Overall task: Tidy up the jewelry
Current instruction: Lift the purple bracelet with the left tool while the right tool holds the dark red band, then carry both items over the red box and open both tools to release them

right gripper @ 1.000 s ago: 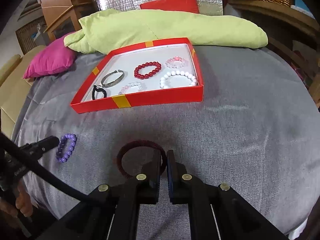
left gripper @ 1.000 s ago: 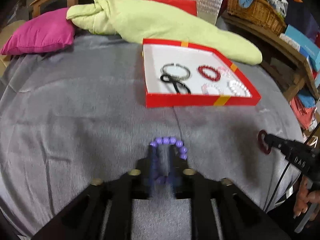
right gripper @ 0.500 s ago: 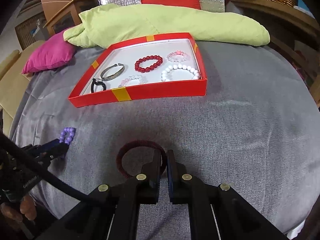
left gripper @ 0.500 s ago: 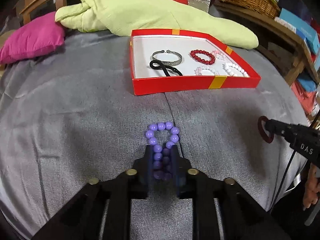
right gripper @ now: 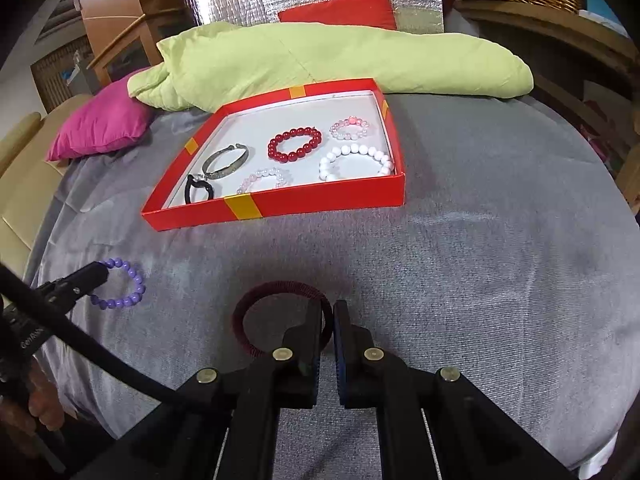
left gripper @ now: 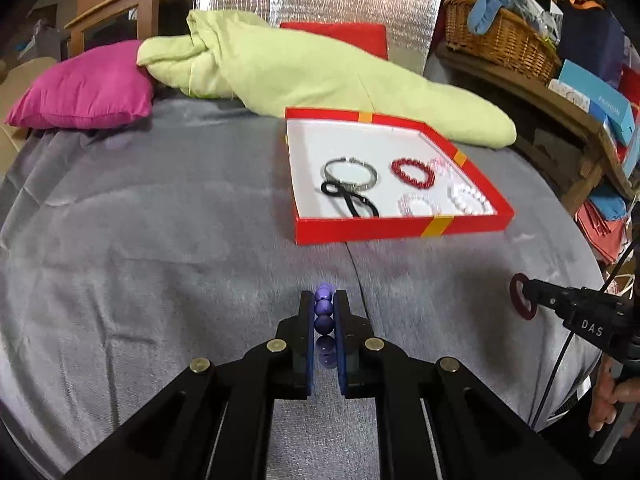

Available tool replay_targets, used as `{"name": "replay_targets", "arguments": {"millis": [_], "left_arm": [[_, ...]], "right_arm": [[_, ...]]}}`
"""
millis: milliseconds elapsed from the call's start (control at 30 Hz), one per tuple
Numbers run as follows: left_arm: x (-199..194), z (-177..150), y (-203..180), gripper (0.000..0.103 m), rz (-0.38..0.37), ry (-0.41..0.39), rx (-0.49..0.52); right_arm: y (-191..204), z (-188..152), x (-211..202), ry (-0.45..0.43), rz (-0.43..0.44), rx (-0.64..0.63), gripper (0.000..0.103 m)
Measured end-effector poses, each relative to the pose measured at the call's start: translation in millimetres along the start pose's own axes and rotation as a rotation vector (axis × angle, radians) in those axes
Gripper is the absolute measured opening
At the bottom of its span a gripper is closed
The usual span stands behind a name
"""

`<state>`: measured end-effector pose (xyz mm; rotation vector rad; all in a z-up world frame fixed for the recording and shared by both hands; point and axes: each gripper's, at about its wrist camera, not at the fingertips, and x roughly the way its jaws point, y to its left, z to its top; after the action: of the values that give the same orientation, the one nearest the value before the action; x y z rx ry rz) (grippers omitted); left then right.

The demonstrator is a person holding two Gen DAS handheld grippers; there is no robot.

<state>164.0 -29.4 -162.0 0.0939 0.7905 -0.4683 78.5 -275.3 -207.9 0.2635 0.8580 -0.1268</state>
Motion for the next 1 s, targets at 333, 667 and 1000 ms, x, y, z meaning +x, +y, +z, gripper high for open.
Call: {"name": "replay_targets", "arguments": {"millis": [333, 667, 1000], "left_arm": [[-16.9, 16.7, -13.6, 0.010, 0.018, -0.067, 0.040], [-24.8, 54.5, -41.2, 0.010, 0.060, -0.135, 0.138], [-8.2, 103.6, -65.6, 0.010, 0.076, -0.192, 0.195]], "right_arm": [[-1.1, 8.4, -9.8, -0.049, 0.025, 0.024, 0.006], [-2.9, 37.5, -15.6, -0.084, 0.075, 0.065, 0.007], [-2.3, 82.1, -7.8, -0.134, 0.102, 0.077, 0.007]]}}
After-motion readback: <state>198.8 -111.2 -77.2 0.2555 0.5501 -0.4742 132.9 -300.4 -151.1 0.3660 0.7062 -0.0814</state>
